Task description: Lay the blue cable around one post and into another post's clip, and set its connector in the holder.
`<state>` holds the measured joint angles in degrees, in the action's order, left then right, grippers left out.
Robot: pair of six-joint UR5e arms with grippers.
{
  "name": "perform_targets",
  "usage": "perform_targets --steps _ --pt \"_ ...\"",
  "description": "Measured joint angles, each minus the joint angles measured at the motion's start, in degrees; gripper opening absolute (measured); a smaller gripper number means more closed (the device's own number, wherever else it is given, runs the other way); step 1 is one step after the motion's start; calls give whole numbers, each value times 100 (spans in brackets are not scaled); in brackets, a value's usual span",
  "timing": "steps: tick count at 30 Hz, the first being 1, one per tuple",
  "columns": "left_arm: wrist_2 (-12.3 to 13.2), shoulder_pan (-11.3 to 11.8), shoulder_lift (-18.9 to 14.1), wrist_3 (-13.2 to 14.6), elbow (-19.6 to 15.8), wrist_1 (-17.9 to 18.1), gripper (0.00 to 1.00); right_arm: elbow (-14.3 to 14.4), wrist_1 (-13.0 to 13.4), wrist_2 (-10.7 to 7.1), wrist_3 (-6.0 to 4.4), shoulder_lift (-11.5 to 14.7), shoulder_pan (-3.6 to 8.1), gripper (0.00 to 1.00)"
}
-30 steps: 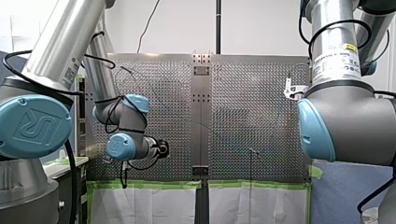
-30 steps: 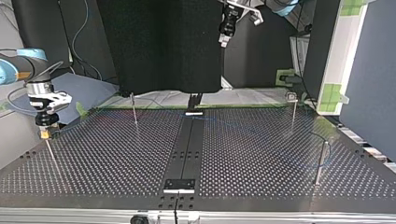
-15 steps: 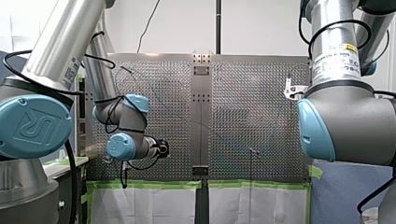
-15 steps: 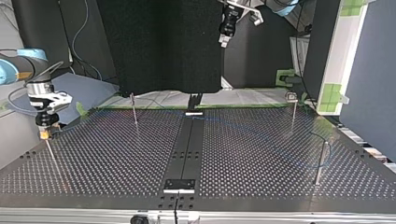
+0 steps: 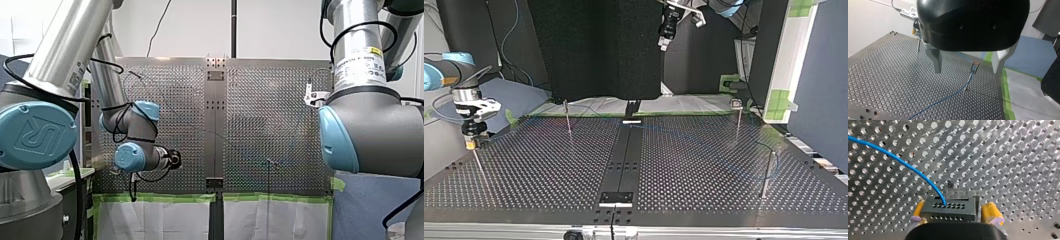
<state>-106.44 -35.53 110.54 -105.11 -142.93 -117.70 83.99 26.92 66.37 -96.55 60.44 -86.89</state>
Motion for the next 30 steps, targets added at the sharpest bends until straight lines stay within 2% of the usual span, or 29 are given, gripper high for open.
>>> perform_targets --steps 18,30 --pt "-2 2 0 0 -1 -12 100 -7 -22 16 -33 13 -23 98" --pt "-3 0 -2 0 -3 -24 100 -8 -36 51 -97 33 0 98"
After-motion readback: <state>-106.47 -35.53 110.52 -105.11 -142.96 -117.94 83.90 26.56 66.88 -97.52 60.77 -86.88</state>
